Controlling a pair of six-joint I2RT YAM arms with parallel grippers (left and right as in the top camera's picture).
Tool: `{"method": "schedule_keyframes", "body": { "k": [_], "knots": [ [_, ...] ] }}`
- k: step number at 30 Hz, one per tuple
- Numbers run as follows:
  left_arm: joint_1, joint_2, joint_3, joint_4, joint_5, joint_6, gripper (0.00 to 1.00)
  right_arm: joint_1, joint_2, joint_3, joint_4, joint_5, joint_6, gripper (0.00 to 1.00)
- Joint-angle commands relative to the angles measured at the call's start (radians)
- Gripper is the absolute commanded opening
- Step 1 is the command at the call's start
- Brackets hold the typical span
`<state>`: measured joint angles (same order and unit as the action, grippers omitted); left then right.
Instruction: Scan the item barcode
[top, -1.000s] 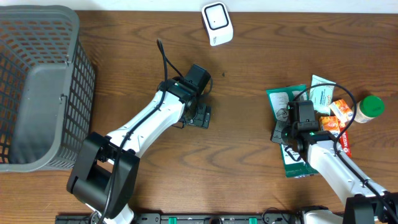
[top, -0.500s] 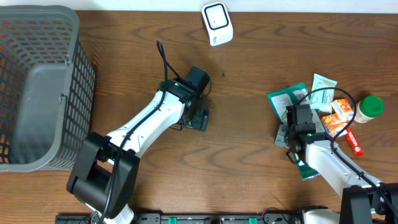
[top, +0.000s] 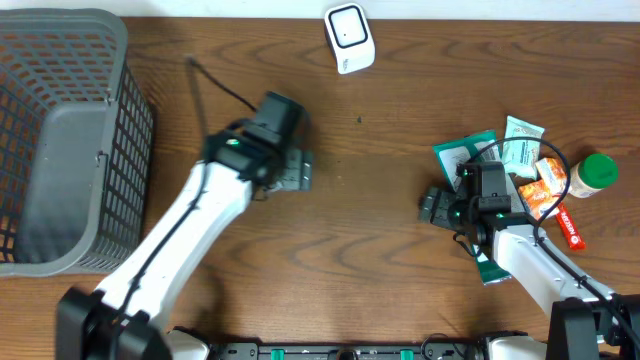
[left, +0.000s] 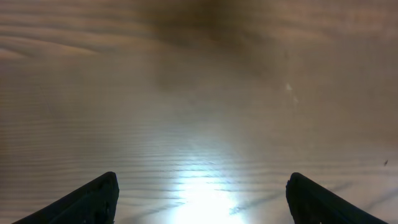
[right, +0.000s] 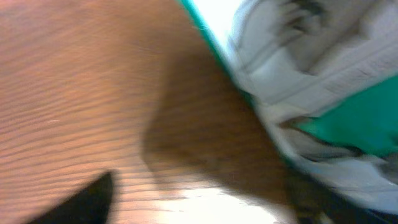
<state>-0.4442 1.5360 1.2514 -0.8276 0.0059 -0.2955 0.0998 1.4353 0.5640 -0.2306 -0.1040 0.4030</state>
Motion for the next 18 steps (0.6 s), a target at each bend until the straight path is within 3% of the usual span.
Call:
{"method": "schedule_keyframes", "body": {
  "k": [1, 18],
  "knots": [
    [0.062, -0.037, 0.000, -0.015, -0.026, -0.016, 0.87, -0.006, 0.014, -0.005, -0.008, -0.044, -0.007, 0.99],
    [0.097, -0.033, 0.000, -0.069, -0.026, -0.016, 0.87, -0.006, 0.014, -0.005, -0.009, -0.043, -0.008, 0.99]
  ]
}}
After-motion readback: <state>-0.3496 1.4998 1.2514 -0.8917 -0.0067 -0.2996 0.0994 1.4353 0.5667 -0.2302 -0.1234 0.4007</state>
